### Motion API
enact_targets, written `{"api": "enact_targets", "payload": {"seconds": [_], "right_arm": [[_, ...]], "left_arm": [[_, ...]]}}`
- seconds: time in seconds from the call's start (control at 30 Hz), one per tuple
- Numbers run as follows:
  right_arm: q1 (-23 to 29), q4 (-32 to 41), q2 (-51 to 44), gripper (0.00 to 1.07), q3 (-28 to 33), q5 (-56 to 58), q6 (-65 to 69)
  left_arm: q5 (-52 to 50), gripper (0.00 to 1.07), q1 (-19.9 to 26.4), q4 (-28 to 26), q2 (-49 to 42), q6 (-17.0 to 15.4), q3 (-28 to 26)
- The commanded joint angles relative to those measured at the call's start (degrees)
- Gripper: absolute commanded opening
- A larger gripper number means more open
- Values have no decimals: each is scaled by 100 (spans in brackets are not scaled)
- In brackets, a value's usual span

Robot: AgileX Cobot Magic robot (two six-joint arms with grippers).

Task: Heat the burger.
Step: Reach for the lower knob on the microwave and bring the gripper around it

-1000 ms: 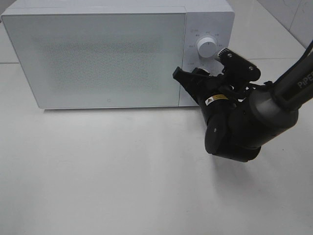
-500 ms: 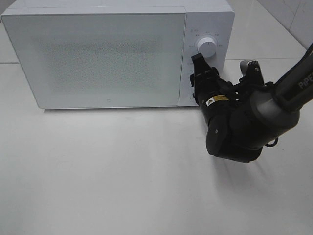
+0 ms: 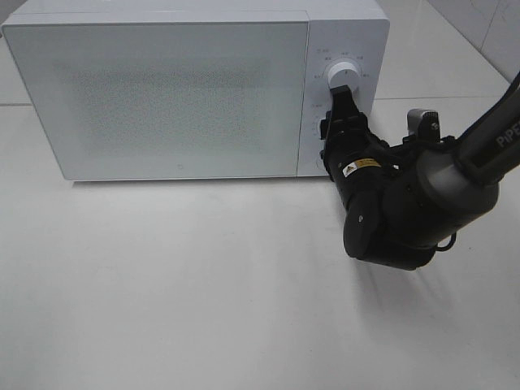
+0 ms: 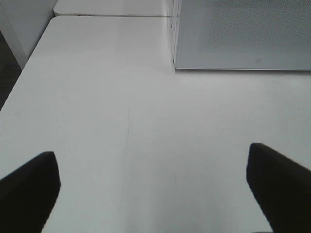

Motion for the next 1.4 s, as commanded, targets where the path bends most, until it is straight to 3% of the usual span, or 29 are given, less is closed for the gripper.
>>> {"api": "enact_targets", "payload": {"seconds": [0.03, 0.93, 1.4], "right_arm": [[-11, -584, -80, 0, -120, -1094, 476], [-11, -418, -80, 0, -120, -1094, 3306], [-11, -309, -80, 0, -120, -1094, 3541]], "left_arm": [[-80, 98, 0, -40, -143, 0, 23], [-80, 98, 0, -40, -143, 0, 23], [-80, 98, 0, -40, -143, 0, 23]]}}
